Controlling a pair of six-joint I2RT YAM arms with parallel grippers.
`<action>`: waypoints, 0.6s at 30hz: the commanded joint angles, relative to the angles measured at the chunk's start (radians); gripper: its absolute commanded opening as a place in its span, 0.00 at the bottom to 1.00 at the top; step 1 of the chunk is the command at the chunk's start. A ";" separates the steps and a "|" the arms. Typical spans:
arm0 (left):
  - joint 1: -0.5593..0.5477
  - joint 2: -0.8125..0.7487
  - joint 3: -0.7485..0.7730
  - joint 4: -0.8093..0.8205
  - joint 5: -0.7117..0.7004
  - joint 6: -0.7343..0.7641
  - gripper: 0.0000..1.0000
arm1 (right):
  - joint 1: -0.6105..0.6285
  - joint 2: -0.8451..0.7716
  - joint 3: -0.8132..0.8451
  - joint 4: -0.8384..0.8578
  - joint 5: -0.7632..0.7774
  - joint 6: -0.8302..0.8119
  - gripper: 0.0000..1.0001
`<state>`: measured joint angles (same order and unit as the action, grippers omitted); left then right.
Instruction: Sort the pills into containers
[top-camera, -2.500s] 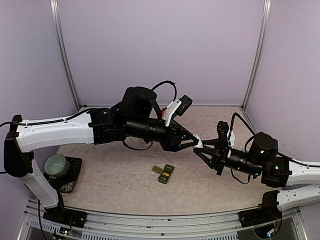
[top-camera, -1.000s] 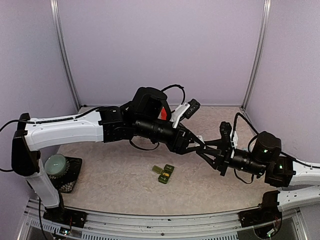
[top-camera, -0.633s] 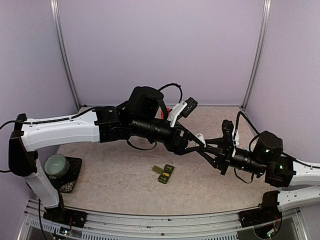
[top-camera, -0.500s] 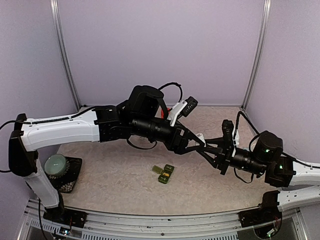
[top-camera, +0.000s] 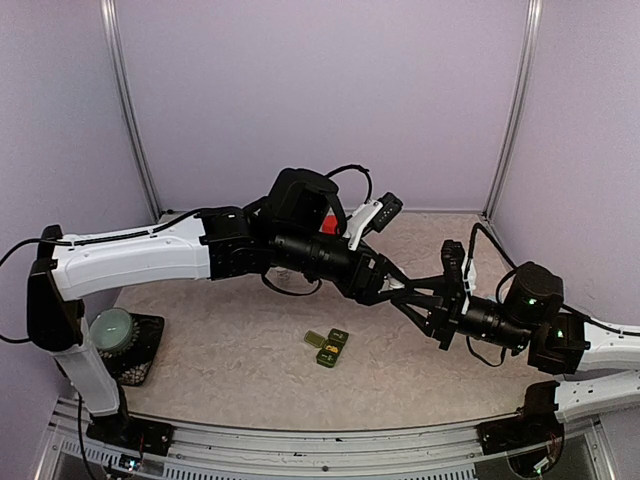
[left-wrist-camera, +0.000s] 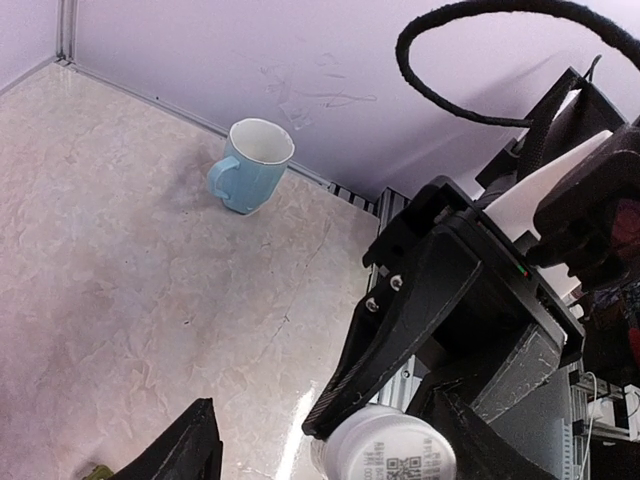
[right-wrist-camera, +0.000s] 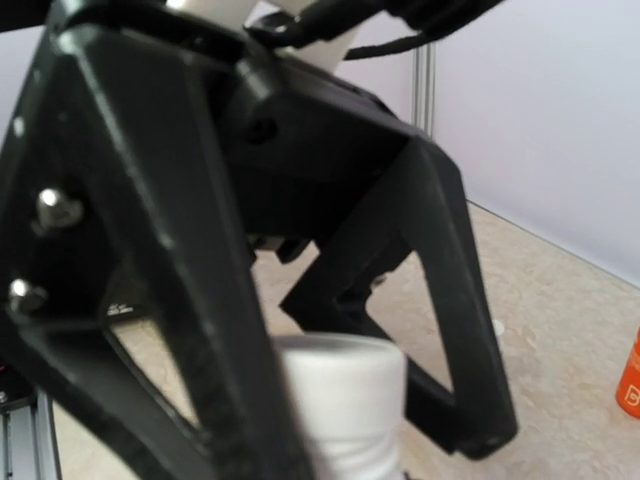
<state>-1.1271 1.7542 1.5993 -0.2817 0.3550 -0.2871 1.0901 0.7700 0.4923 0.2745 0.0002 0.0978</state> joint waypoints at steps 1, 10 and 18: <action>0.014 0.005 0.011 -0.027 -0.013 -0.004 0.68 | 0.005 -0.009 -0.001 0.025 -0.003 0.005 0.25; 0.044 -0.035 -0.052 -0.018 -0.004 -0.014 0.65 | 0.005 -0.029 -0.005 0.017 0.003 0.002 0.25; 0.046 -0.055 -0.077 -0.019 0.000 -0.013 0.65 | 0.005 -0.035 -0.005 0.017 0.009 -0.001 0.25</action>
<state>-1.1057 1.7283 1.5509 -0.2771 0.3794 -0.2996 1.0901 0.7666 0.4904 0.2516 0.0086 0.0982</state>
